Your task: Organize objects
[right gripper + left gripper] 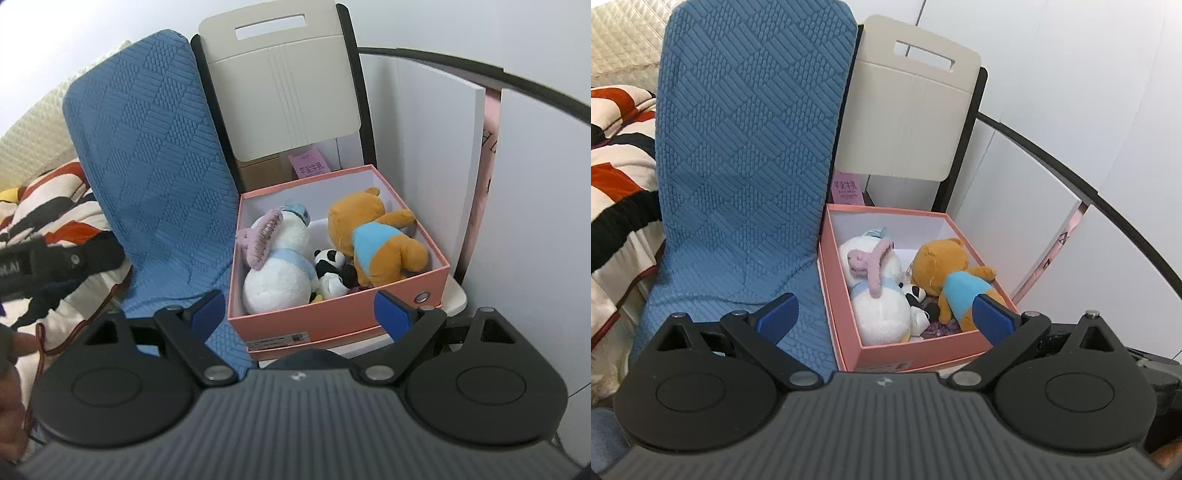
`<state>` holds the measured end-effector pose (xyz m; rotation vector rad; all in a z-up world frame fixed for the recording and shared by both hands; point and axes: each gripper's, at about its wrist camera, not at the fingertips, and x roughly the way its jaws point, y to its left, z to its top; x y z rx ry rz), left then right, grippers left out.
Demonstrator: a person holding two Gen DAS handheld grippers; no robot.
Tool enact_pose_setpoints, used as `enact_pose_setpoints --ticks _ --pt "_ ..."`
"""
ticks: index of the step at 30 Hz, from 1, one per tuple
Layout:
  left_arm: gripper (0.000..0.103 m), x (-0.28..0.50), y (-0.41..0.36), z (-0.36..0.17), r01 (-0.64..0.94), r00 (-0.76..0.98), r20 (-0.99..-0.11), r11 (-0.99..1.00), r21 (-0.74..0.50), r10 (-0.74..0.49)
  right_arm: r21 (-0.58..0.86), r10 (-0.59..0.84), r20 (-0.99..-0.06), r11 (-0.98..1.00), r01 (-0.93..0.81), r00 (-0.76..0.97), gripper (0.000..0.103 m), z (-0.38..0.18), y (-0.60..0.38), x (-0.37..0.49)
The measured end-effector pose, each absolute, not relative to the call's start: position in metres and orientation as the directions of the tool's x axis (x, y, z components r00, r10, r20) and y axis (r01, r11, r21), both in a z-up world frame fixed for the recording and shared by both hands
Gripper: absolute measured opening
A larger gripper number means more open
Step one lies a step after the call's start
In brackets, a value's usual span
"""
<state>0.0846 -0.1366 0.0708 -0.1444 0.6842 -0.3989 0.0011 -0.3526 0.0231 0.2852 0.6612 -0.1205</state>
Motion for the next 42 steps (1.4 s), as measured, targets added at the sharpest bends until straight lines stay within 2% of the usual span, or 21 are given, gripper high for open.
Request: enact_pose_setpoints --ticks 18,42 --pt "0.102 0.096 -0.122 0.057 0.236 0.723 -0.577 0.921 -0.31 -0.379 0.258 0.017 -0.65 0.946 0.199 0.76 0.089 -0.002 -0.357 0.019" --pt "0.102 0.084 -0.115 0.062 0.243 0.755 -0.562 0.94 -0.239 -0.338 0.231 0.039 -0.66 0.961 0.153 0.75 0.089 0.0 -0.348 0.019"
